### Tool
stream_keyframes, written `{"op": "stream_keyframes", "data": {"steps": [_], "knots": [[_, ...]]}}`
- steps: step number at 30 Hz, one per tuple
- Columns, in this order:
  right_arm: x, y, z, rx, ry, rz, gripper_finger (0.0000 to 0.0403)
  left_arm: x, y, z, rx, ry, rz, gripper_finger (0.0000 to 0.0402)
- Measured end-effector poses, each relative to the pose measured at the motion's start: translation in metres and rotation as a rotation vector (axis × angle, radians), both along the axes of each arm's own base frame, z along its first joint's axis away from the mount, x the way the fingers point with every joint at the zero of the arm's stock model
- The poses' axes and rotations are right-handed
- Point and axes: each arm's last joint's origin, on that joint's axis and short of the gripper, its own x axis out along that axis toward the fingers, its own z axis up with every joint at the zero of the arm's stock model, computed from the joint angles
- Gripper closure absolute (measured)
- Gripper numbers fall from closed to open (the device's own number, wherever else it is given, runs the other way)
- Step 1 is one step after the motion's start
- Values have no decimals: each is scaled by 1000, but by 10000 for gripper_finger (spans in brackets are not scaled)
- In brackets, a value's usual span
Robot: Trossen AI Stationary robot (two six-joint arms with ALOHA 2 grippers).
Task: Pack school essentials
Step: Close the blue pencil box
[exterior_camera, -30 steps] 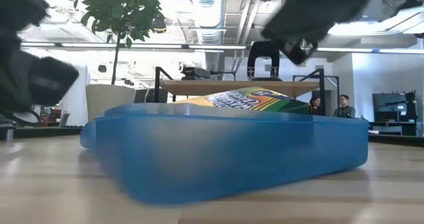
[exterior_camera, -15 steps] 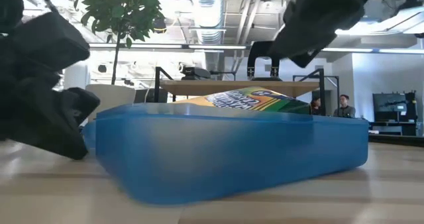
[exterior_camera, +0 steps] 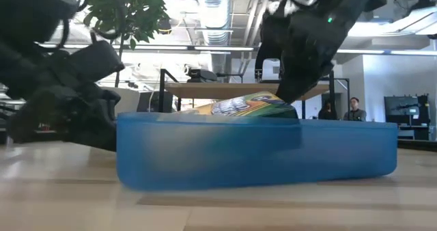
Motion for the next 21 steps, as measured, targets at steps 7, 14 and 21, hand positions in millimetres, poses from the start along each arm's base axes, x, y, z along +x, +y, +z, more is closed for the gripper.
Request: {"op": "stream_keyframes", "data": {"steps": [7, 14, 21], "knots": [[-23, -32, 0, -51, -49, -112, 400, 6, 15, 0, 53, 14, 26, 402], [-77, -53, -35, 52, -138, -272, 399, 11, 25, 1, 89, 2, 40, 402], [-99, -56, -72, 136, -136, -330, 399, 17, 34, 4, 139, -29, 47, 401]]}}
